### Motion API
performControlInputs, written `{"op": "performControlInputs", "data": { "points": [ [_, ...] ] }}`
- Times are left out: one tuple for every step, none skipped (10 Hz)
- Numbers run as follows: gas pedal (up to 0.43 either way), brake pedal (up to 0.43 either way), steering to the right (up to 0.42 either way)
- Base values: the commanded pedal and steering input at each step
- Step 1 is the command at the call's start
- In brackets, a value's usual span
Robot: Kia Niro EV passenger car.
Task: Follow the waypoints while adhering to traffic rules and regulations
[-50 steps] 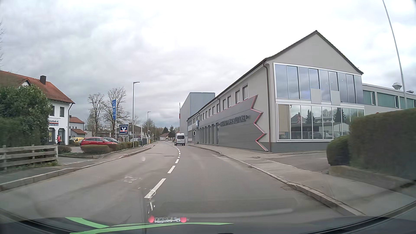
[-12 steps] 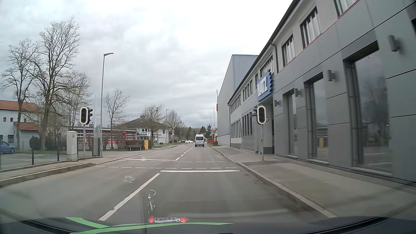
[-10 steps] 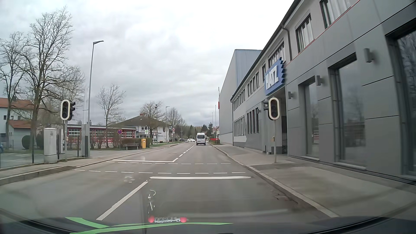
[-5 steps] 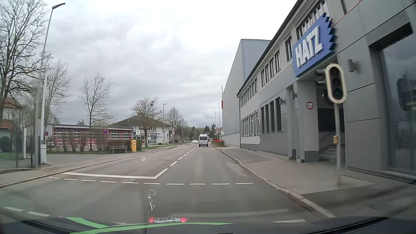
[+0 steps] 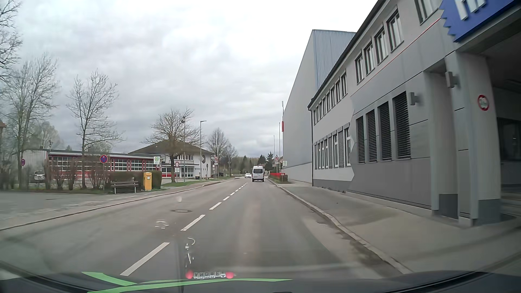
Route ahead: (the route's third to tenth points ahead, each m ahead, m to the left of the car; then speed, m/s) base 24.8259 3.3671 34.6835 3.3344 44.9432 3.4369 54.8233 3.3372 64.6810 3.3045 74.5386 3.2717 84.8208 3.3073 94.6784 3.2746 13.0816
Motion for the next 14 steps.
{"op": "performControlInputs", "data": {
  "points": [
    [0.118, 0.000, -0.006],
    [0.118, 0.000, -0.005],
    [0.118, 0.000, -0.005],
    [0.110, 0.000, -0.005],
    [0.098, 0.000, -0.005],
    [0.087, 0.000, -0.005],
    [0.087, 0.000, -0.004],
    [0.087, 0.000, -0.003],
    [0.079, 0.000, -0.001],
    [0.079, 0.000, 0.003],
    [0.079, 0.000, 0.004],
    [0.079, 0.000, 0.004],
    [0.079, 0.000, 0.004],
    [0.079, 0.000, 0.004]
  ]
}}
